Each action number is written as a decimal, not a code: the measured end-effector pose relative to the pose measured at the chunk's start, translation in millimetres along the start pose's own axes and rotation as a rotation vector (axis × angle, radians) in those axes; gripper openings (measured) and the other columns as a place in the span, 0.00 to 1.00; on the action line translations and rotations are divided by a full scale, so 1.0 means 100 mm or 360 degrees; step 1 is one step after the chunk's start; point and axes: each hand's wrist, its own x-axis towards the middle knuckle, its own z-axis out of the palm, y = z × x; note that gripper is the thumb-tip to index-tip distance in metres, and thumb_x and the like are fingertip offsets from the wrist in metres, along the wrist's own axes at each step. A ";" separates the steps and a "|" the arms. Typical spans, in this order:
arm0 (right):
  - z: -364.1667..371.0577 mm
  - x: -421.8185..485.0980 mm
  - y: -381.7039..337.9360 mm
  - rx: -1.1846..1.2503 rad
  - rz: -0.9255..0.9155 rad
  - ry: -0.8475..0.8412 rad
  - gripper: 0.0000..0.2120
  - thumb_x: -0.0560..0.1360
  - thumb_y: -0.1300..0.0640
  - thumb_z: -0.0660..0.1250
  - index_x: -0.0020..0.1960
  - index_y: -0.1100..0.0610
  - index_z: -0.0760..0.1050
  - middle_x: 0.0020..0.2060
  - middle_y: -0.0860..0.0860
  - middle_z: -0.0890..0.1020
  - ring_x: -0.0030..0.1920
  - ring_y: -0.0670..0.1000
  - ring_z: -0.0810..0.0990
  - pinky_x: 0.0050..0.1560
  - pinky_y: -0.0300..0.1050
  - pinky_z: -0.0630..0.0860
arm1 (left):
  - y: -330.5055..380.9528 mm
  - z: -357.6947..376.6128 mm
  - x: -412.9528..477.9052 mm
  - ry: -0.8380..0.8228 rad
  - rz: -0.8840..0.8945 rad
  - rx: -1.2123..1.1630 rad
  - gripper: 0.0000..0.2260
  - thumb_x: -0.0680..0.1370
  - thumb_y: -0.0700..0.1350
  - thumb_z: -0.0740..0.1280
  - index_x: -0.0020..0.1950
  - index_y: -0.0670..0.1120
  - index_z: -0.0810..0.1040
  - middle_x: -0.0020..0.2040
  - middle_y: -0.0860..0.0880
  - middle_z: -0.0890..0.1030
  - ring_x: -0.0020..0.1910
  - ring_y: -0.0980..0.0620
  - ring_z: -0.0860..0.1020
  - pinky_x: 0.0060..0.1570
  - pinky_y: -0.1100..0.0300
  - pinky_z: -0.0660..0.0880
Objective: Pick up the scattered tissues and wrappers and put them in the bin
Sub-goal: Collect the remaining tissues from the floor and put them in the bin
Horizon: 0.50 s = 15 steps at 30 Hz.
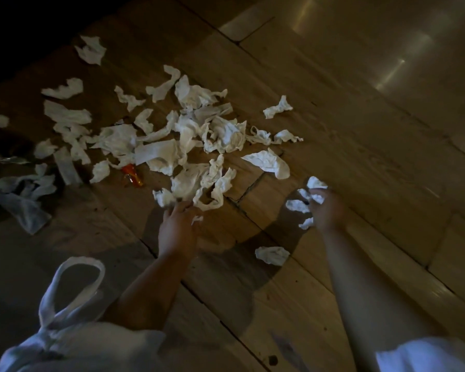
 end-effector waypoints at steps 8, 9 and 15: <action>0.07 -1.04 -0.08 0.0189 -0.0328 -0.0183 0.23 0.75 0.53 0.62 0.70 0.47 0.66 0.60 0.46 0.74 0.60 0.48 0.74 0.56 0.39 0.72 | -0.04 0.09 -0.08 0.0126 0.0066 -0.0323 0.09 0.76 0.39 0.65 0.53 0.49 0.77 0.55 0.49 0.78 0.51 0.48 0.78 0.46 0.49 0.80; 0.09 -1.13 -0.08 0.0046 -0.0325 -0.0270 0.24 0.74 0.45 0.60 0.70 0.45 0.65 0.64 0.47 0.73 0.65 0.52 0.70 0.63 0.48 0.68 | -0.03 0.10 -0.10 0.0143 0.0058 -0.0341 0.09 0.76 0.39 0.65 0.54 0.49 0.77 0.55 0.48 0.78 0.50 0.48 0.78 0.46 0.50 0.80; 0.26 -1.29 0.02 -0.0255 -0.0410 -0.0546 0.19 0.76 0.49 0.58 0.67 0.46 0.68 0.72 0.49 0.63 0.72 0.57 0.60 0.71 0.58 0.62 | -0.01 0.05 -0.14 0.0208 -0.0070 -0.0633 0.24 0.76 0.40 0.65 0.68 0.55 0.61 0.62 0.45 0.77 0.56 0.48 0.79 0.50 0.48 0.80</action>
